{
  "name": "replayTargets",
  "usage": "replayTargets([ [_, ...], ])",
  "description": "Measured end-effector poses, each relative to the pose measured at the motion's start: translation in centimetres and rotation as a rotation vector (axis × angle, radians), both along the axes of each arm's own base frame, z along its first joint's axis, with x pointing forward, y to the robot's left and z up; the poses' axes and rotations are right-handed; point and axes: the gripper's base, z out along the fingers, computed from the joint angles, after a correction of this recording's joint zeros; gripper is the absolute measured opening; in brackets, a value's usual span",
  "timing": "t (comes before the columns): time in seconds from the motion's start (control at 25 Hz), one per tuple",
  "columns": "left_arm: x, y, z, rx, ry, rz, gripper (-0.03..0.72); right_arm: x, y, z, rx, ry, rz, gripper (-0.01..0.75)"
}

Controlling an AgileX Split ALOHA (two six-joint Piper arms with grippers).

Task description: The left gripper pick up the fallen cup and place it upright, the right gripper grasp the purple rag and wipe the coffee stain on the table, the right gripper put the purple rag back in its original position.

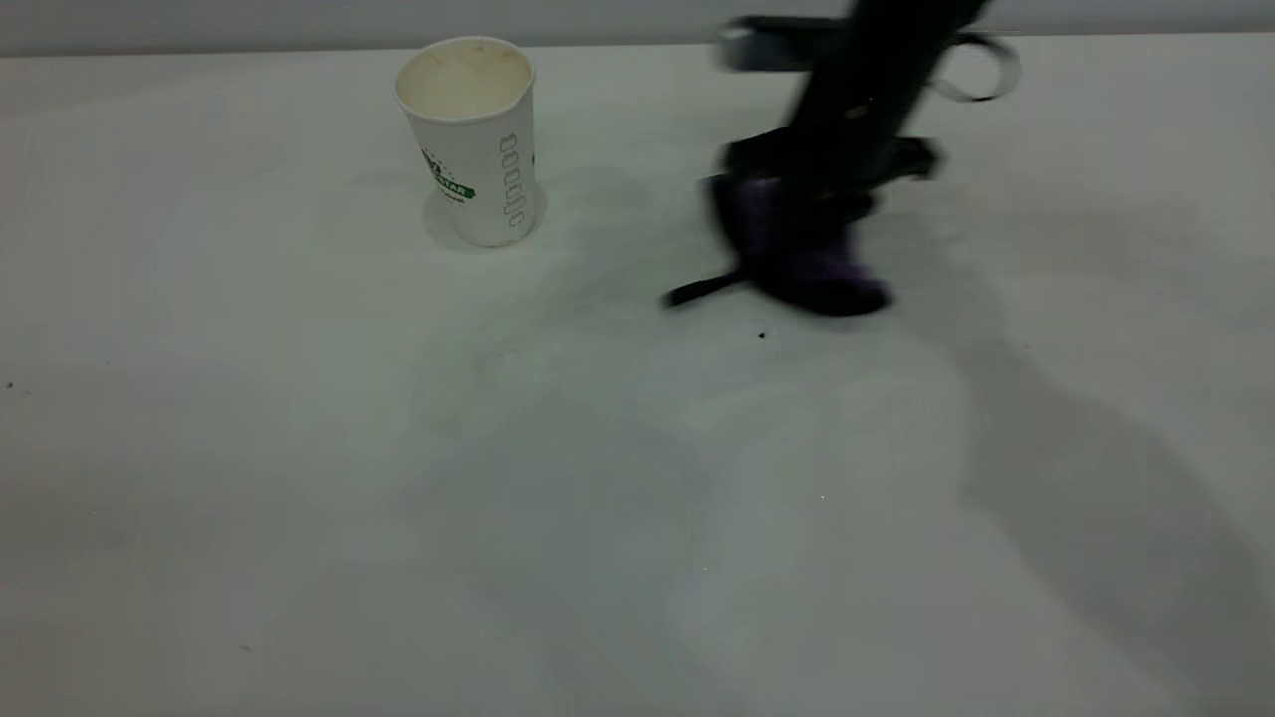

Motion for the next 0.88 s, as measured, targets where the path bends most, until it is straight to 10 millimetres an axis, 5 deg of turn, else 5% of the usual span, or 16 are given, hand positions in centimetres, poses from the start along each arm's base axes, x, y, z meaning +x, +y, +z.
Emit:
replayTargets([
  [0.2, 0.0, 0.0, 0.0, 0.000, 0.000, 0.000, 0.542, 1.0, -6.8, 0.2, -0.011, 0.073, -0.128, 0.175],
  [0.28, 0.0, 0.0, 0.0, 0.000, 0.000, 0.000, 0.542, 1.2, -8.5, 0.4, -0.011, 0.080, -0.131, 0.275],
  [0.44, 0.0, 0.0, 0.0, 0.000, 0.000, 0.000, 0.542, 1.4, -9.9, 2.4, -0.045, 0.048, -0.048, 0.614],
  [0.56, 0.0, 0.0, 0.0, 0.000, 0.000, 0.000, 0.542, 1.7, -9.8, 7.3, -0.045, -0.002, -0.008, 0.713],
  [0.88, 0.0, 0.0, 0.0, 0.000, 0.000, 0.000, 0.542, -2.3, -10.2, 25.8, -0.062, -0.131, 0.050, 0.726],
])
